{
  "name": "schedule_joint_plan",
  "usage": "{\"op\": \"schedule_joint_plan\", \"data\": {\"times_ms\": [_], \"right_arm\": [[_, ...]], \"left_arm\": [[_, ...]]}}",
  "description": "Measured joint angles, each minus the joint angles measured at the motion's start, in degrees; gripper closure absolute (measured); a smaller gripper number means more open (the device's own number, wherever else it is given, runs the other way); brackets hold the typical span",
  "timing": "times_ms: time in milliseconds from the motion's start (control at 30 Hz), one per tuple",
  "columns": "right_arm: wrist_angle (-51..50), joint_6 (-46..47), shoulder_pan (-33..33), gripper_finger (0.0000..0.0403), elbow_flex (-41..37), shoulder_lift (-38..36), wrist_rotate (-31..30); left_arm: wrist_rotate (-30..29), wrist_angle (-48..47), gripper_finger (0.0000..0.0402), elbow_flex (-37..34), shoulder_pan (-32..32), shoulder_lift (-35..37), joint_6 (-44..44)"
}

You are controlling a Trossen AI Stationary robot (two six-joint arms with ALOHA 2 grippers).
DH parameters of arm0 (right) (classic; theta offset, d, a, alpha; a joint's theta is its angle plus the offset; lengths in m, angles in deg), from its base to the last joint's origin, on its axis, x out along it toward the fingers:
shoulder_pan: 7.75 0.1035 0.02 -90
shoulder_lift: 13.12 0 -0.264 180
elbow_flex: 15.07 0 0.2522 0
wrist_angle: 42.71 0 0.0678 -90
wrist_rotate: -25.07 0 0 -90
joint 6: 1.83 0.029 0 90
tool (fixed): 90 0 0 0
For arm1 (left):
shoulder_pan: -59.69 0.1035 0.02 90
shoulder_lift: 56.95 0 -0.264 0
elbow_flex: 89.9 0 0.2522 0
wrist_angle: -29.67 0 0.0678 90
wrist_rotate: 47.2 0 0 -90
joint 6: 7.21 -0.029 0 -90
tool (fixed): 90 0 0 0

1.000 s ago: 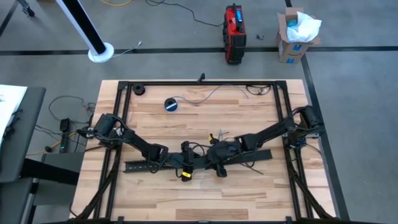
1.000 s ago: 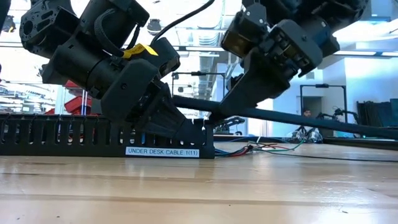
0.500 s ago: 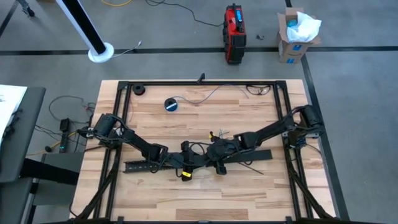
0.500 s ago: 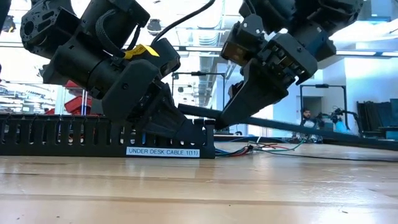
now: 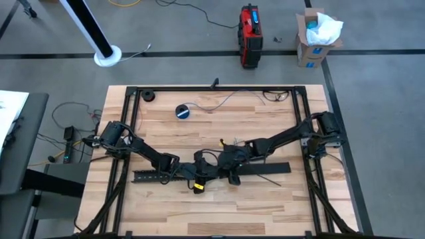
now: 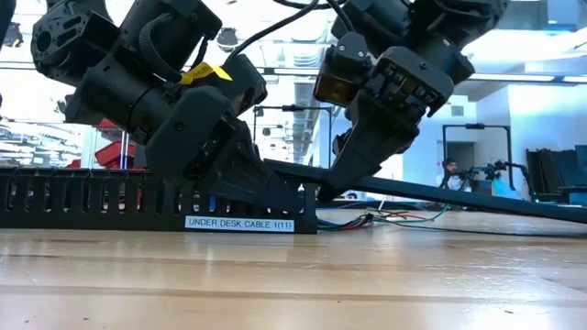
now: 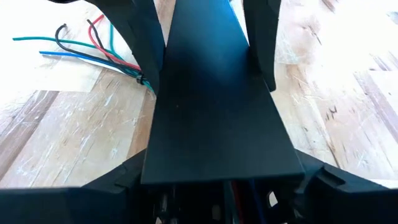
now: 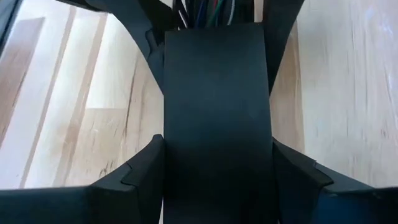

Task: Ziptie cables
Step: Close the black cable duct with the black cable duct cover

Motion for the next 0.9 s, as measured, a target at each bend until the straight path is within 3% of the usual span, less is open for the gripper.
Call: {"op": "schedule_joint_plan", "data": {"times_ms": [233,900], "right_arm": [[-9.87,-1.35,0.61,0.0190,4.01,0.09,-0.26],[-5.32,-1.84,-1.00,0.0189,5.45,2.84,1.68]], "left_arm": [[-0.20,0.14,0.0157,0.00,0.00,-0.04,0.07],[-0.41,0.35,0.0157,-0.04,0.04,-0.04,0.33]]}}
